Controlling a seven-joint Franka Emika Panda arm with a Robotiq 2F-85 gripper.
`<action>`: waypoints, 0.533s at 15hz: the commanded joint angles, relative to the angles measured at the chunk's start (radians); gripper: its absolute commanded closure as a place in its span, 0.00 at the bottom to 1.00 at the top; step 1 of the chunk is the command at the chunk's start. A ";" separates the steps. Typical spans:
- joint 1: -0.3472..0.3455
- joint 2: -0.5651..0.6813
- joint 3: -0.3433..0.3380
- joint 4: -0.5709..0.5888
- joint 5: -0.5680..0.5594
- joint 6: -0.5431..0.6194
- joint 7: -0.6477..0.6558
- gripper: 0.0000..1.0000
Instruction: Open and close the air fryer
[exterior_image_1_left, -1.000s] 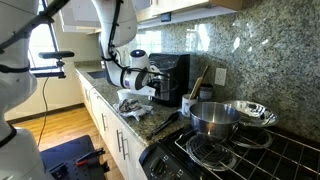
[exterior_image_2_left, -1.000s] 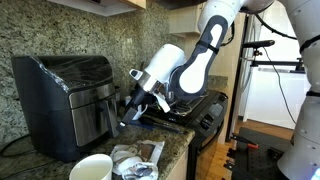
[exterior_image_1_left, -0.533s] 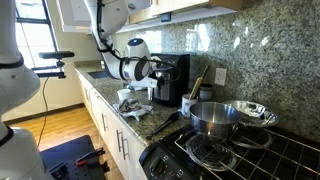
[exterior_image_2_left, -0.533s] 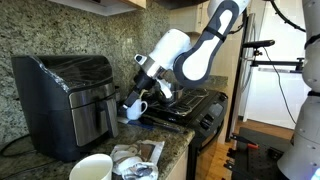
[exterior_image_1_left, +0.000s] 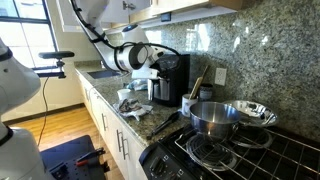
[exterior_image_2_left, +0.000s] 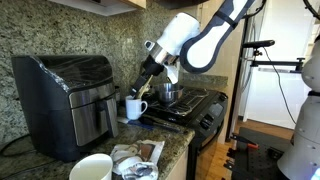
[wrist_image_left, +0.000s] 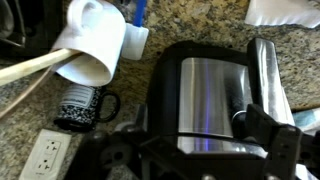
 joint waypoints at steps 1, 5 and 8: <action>0.190 -0.182 -0.211 -0.073 0.084 -0.082 0.019 0.00; -0.048 -0.262 -0.045 -0.097 -0.058 -0.086 0.165 0.00; 0.012 -0.187 -0.086 -0.063 -0.016 -0.068 0.103 0.00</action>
